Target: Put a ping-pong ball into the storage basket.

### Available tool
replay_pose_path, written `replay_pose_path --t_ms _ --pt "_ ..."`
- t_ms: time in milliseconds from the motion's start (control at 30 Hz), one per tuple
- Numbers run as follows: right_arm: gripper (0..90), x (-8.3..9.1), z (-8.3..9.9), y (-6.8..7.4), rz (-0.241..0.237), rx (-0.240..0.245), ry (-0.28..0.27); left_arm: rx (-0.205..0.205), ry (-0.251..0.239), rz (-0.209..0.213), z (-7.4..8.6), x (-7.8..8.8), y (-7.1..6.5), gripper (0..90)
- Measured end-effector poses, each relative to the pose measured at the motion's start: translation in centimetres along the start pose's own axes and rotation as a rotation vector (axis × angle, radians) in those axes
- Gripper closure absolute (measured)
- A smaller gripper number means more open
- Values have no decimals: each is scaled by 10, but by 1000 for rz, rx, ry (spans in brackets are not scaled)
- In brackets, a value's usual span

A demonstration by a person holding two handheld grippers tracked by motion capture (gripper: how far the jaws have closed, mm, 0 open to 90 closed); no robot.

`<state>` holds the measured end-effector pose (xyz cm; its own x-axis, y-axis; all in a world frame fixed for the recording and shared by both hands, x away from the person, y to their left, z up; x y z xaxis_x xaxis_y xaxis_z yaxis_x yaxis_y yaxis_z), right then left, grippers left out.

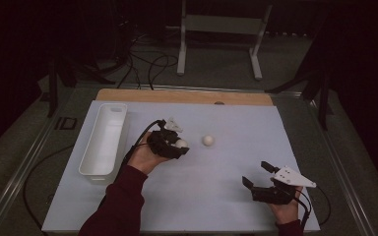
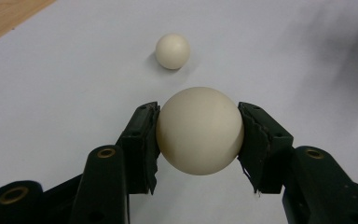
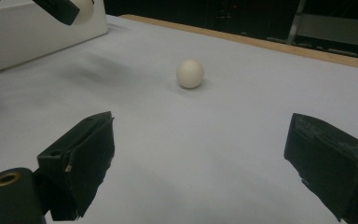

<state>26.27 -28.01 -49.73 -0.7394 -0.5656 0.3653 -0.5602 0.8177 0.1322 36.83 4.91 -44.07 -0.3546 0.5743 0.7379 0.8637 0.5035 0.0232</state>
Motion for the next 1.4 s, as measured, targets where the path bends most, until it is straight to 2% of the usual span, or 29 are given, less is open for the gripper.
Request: replay_pose_path --t_ms 1400 --pt "81 0 0 0 -1 3 1 15 -26 -63 11 33 22 514"
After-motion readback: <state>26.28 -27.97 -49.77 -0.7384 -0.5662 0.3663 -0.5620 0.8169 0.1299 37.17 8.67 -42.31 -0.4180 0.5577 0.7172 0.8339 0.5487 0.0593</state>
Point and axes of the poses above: each handheld gripper's, and its own axes: x roughly backward along the jaws, z roughly out of its underside, y roughly to its left, the point moved 3 cm from there along -x, roughly forward along the jaws, and after that the axes turned 6 degrees about -x, right-handed, at the moved point
